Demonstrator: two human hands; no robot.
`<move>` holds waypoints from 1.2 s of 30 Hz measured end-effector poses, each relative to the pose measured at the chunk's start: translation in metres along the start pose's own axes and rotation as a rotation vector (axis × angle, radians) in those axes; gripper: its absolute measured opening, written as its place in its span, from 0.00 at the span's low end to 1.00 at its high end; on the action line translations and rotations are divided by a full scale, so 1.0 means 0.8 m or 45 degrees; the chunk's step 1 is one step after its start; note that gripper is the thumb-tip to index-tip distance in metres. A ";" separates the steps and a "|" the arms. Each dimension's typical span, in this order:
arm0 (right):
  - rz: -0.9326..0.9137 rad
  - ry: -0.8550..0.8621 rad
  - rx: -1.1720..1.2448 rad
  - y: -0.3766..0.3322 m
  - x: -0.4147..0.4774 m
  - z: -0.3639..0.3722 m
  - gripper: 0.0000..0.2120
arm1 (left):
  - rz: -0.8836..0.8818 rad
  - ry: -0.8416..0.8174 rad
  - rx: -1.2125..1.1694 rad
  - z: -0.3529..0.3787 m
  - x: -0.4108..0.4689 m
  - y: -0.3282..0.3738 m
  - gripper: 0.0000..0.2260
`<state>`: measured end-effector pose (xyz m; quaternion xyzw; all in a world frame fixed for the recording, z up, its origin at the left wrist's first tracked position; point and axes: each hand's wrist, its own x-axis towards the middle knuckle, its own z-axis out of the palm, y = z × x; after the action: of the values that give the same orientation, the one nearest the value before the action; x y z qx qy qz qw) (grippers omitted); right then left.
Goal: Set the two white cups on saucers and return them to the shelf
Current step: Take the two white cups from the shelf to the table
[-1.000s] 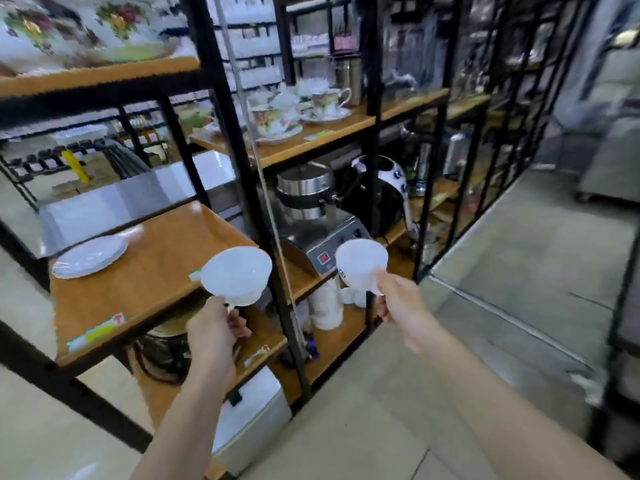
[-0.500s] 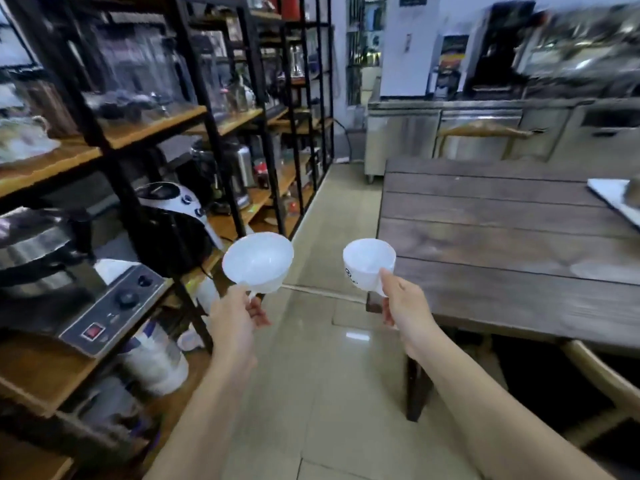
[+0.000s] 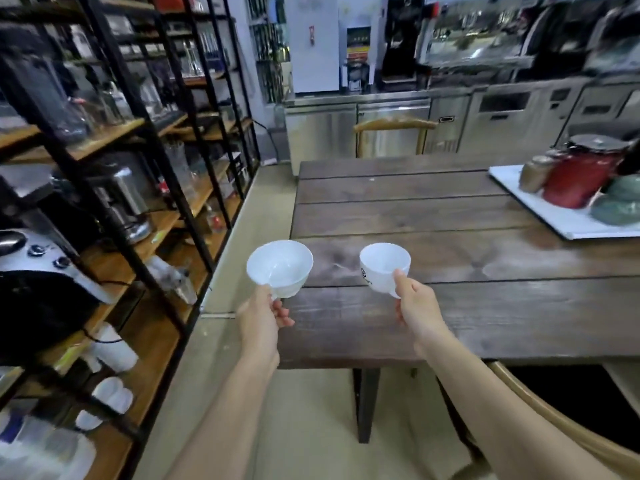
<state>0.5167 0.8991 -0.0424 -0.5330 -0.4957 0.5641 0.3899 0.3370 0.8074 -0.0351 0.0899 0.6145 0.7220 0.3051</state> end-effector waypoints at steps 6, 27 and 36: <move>0.061 0.171 0.048 0.002 0.093 -0.013 0.19 | -0.131 -0.073 0.101 0.078 0.077 -0.033 0.08; 0.385 0.323 0.181 0.076 0.309 -0.077 0.12 | -0.495 -0.141 0.324 0.245 0.176 -0.130 0.11; 0.318 0.212 0.144 0.100 0.321 -0.098 0.14 | -0.581 -0.329 0.342 0.249 0.175 -0.160 0.17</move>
<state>0.5685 1.1430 -0.1710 -0.6127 -0.3590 0.5890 0.3857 0.3683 1.0583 -0.1447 0.0800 0.6649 0.5295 0.5208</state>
